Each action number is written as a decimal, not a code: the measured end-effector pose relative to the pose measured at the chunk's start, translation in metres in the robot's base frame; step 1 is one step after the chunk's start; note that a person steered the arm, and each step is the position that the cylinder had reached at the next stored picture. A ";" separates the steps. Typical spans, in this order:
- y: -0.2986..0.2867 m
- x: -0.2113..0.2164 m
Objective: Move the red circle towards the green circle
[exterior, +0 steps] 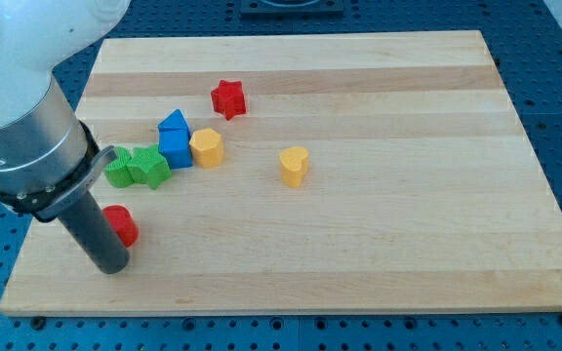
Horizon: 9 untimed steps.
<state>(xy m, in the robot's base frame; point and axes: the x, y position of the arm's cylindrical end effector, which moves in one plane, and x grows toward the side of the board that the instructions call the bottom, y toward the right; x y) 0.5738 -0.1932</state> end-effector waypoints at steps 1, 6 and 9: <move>0.002 -0.006; 0.032 -0.027; -0.008 -0.053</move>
<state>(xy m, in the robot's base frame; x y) 0.5208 -0.2007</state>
